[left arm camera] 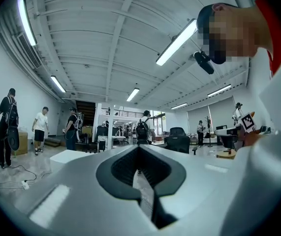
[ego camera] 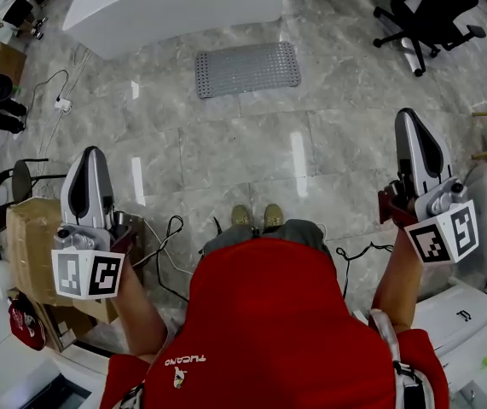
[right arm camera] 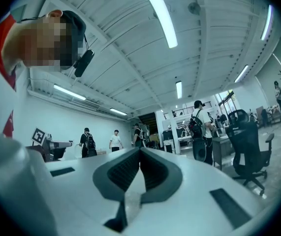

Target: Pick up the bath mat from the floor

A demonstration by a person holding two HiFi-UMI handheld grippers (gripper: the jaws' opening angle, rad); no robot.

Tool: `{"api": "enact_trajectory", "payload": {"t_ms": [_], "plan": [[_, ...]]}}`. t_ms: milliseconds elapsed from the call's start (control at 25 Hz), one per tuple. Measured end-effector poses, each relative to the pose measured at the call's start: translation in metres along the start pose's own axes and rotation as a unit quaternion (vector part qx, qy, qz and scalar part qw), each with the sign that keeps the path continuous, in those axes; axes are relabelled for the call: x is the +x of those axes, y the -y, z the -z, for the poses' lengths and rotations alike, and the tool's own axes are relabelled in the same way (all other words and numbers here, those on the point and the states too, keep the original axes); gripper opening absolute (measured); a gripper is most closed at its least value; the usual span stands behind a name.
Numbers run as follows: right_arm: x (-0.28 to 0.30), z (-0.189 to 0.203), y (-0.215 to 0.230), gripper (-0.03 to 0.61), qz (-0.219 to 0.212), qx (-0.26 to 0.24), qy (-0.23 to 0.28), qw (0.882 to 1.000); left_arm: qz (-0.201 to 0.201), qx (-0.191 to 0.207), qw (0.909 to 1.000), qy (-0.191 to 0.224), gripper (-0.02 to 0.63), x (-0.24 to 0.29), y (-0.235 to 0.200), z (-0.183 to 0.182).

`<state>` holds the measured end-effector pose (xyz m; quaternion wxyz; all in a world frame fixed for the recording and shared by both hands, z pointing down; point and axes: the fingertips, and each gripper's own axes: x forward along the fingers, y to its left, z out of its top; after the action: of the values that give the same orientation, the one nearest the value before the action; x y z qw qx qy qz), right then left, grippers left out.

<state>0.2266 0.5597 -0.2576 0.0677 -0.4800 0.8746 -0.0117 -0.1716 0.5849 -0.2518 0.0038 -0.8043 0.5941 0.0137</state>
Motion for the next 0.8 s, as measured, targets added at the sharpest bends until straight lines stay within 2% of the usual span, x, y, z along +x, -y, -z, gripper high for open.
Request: {"api": "enact_trajectory", "payload": {"t_ms": [440, 800], "plan": [[-0.015, 0.008, 0.029, 0.002, -0.01, 0.005, -0.008, 1.0, -0.014, 0.007, 0.9999, -0.001, 0.005, 0.011, 0.024, 0.0], [-0.023, 0.015, 0.048, 0.002, -0.001, 0.013, -0.009, 1.0, -0.014, 0.014, 0.9998, 0.0, 0.005, 0.025, 0.031, 0.0]]}}
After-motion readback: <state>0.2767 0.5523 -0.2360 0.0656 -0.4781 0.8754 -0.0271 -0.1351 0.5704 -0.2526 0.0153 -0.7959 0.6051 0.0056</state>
